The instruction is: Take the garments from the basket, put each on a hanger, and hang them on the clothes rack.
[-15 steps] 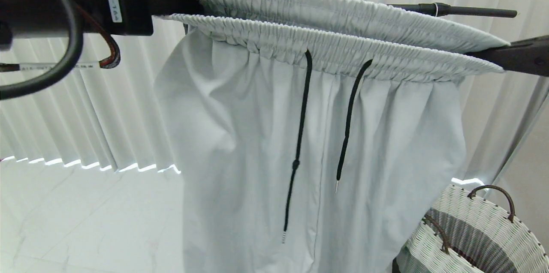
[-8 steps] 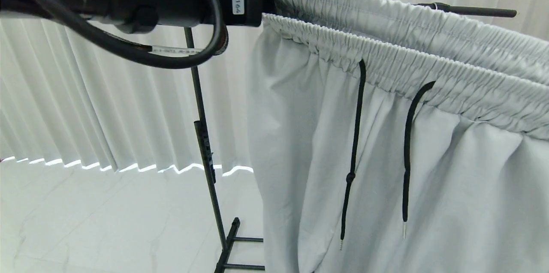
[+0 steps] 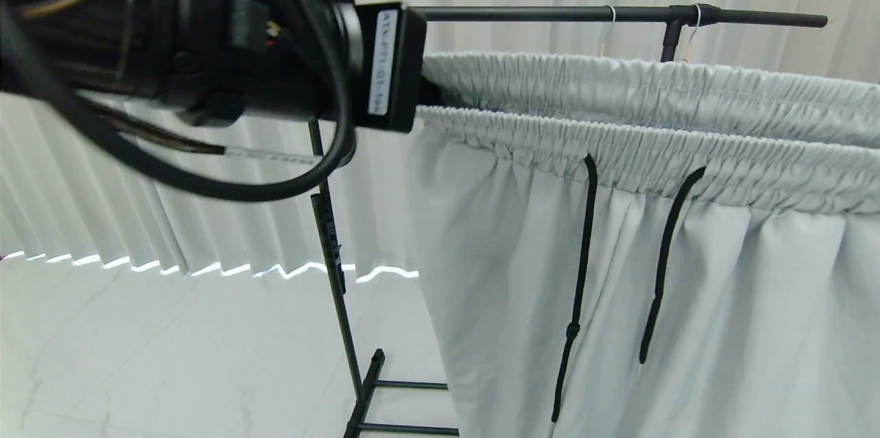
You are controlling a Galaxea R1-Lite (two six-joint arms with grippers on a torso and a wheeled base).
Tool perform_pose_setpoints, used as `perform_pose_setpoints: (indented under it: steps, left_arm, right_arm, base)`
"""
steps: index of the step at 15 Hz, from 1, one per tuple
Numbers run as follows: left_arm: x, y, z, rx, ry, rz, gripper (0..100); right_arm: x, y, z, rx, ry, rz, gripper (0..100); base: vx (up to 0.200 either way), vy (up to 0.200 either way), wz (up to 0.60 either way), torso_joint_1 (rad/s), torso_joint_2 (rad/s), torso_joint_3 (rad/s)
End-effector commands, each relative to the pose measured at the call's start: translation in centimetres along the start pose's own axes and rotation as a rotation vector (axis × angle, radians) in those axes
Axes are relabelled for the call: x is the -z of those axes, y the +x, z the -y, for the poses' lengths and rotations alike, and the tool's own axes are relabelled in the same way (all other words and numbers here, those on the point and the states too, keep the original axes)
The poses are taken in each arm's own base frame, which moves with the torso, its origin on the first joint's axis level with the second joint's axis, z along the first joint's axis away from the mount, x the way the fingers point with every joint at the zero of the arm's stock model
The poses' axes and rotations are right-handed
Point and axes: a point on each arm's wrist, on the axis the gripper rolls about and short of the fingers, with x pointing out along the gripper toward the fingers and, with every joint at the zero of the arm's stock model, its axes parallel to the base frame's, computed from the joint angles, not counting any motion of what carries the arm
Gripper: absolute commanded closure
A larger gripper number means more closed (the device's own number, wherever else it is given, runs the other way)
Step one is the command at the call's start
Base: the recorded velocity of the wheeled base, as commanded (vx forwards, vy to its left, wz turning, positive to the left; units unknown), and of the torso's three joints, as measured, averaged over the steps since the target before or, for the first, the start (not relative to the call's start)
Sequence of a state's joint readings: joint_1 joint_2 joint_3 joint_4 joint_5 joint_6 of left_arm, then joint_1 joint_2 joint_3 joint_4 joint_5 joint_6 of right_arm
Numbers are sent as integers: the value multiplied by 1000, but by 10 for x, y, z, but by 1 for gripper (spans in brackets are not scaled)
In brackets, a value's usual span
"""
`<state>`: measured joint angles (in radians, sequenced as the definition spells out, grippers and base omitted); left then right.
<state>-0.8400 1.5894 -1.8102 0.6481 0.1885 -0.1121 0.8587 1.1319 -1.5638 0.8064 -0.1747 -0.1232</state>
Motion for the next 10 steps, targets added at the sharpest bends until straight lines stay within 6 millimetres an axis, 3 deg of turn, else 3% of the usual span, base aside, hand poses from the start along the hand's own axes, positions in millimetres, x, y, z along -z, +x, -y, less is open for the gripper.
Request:
perform_pose_setpoints:
  steps: [1, 3, 5, 10]
  left_arm:
    - [9, -52, -9, 76, 0, -25, 100]
    - [22, -89, -14, 232, 0, -77, 100]
    - [31, -113, -14, 360, 4, -67, 100]
    - [35, -129, -9, 434, 34, -42, 100]
  right_arm:
    - [-10, 27, -2, 29, 4, 2, 100]
    - [-26, 50, -6, 26, 15, 93, 100]
    - [-39, 67, -15, -30, 16, 178, 100]
    - [-43, 75, -19, -45, 13, 191, 100]
  base:
    - [0, 0, 0, 0, 0, 0]
    - [0, 0, 0, 0, 0, 0]
    - [0, 0, 0, 0, 0, 0]
    - [0, 0, 0, 0, 0, 0]
